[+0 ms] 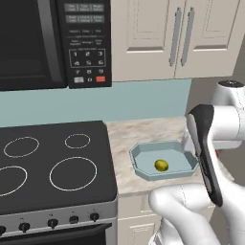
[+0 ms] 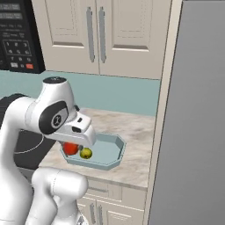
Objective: Pick the apple and pear from the fridge and place them inside the tupperware on the counter.
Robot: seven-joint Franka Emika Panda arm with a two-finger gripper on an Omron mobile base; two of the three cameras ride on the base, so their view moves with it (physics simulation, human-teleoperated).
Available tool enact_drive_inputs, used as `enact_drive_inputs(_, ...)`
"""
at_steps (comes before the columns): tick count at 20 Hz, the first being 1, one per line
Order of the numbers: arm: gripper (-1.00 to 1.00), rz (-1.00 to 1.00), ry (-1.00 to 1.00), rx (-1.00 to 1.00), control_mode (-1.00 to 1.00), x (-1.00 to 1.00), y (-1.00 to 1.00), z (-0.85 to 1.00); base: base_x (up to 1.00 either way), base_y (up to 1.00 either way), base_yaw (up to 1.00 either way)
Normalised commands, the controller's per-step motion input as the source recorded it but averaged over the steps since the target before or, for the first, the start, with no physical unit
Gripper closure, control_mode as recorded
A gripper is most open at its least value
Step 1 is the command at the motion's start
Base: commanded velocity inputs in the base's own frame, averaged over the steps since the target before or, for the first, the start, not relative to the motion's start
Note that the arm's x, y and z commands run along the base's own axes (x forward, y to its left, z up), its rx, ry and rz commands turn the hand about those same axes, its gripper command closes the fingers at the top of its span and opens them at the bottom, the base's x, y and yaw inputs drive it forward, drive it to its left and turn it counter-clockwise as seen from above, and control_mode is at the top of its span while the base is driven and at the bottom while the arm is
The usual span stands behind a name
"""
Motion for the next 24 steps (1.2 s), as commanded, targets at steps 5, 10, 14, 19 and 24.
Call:
enact_drive_inputs(5,1.00,0.00,0.00,-0.01,-1.00,0.24,-0.14,-0.48,0.00,0.00,0.00)
enact_drive_inputs(10,1.00,-0.01,0.00,-0.01,-1.00,0.57,-0.10,-0.35,0.00,0.00,0.00)
enact_drive_inputs(14,1.00,0.00,0.02,0.00,-1.00,0.55,-0.06,-0.26,0.00,0.00,0.00)
enact_drive_inputs(19,1.00,0.00,0.04,0.00,-1.00,0.42,-0.05,-0.30,0.00,0.00,0.00)
enact_drive_inputs(24,1.00,0.00,0.12,0.00,-1.00,0.39,-0.04,-0.37,0.00,0.00,0.00)
